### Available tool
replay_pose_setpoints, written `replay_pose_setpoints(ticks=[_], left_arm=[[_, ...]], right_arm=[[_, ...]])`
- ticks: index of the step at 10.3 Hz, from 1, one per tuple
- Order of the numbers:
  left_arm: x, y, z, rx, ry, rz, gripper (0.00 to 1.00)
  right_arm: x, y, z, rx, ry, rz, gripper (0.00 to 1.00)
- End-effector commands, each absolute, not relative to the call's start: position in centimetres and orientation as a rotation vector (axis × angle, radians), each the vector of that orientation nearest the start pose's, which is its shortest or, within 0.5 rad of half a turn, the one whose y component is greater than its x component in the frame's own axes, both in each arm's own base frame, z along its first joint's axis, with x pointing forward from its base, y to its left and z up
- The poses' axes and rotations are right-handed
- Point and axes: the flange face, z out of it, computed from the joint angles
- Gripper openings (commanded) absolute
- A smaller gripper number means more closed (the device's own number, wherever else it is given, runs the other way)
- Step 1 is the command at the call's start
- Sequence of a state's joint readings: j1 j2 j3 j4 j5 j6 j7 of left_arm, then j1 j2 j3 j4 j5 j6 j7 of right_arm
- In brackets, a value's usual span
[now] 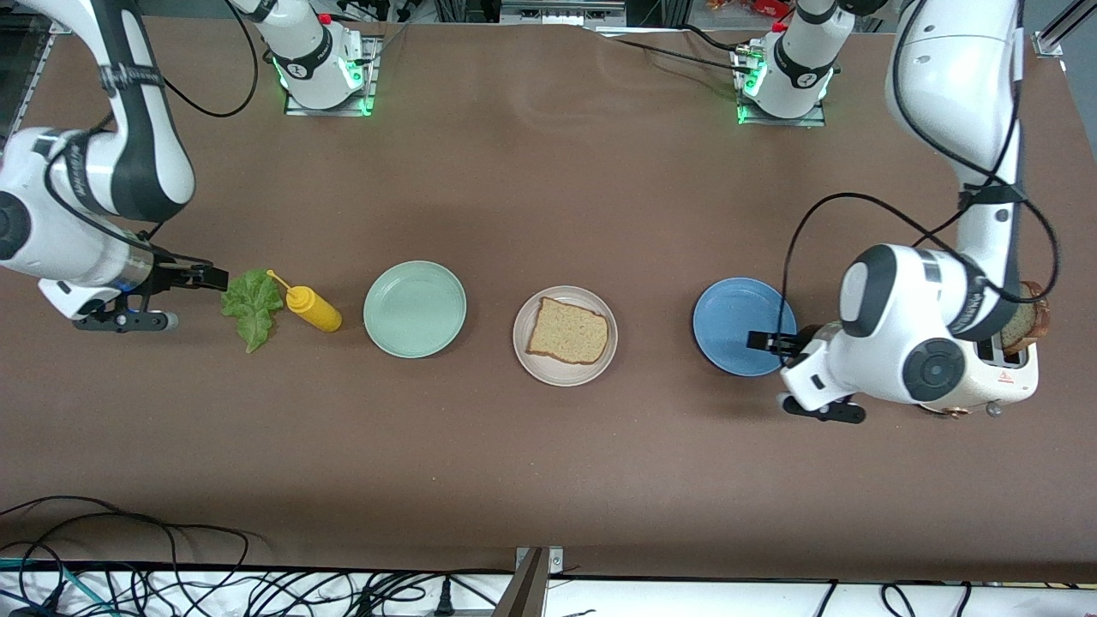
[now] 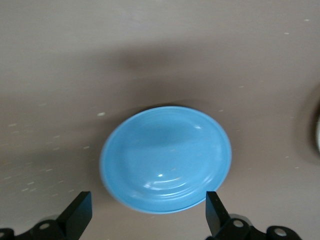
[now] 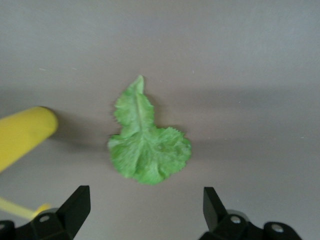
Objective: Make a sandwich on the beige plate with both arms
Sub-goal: 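Release the bread with the left gripper while the right gripper reaches the lettuce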
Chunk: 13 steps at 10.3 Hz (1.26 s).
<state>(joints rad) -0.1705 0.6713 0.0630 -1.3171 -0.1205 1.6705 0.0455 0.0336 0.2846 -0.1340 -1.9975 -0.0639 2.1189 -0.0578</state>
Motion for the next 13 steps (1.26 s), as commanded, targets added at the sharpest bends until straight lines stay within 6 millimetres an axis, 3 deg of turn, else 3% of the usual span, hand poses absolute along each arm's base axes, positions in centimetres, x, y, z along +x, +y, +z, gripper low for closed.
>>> replay_pose_setpoints(ticks=[1,3,5,6,7,9,10,12,13], left_arm=[[68.1,-7.6,35.7,-3.097,0.235,0.482,1.0],[67.9,-4.3,38.3,-3.113,0.173,0.464,1.0],[67.4,-2.6,41.2,-3.12,0.202,0.426,1.0],[67.1,-1.8,42.8,-3.126,0.188,0.409,1.0],[66.7,-1.2,44.4,-3.131,0.175,0.385,1.0],[66.0,0.3,47.4,-3.142,0.135,0.33,1.0],[65.8,1.0,48.4,-3.146,0.118,0.305,1.0],[65.2,3.5,49.7,-3.15,0.059,0.293,1.0],[65.1,5.2,50.0,-3.152,0.021,0.285,1.0]], right_arm=[[57.6,-6.0,25.6,-3.207,-0.005,0.308,1.0],[57.3,-6.3,21.1,-3.206,-0.01,0.356,1.0],[57.5,-6.3,18.5,-3.213,-0.019,0.332,1.0],[57.5,-6.3,17.7,-3.216,-0.022,0.318,0.93],[57.5,-6.3,17.5,-3.215,-0.028,0.323,0.78],[57.3,-6.3,17.1,-3.212,-0.035,0.343,0.34],[57.4,-6.2,17.2,-3.212,-0.037,0.343,0.17],[57.9,-6.1,18.4,-3.212,-0.044,0.328,0.0],[58.0,-6.1,19.2,-3.21,-0.039,0.337,0.0]])
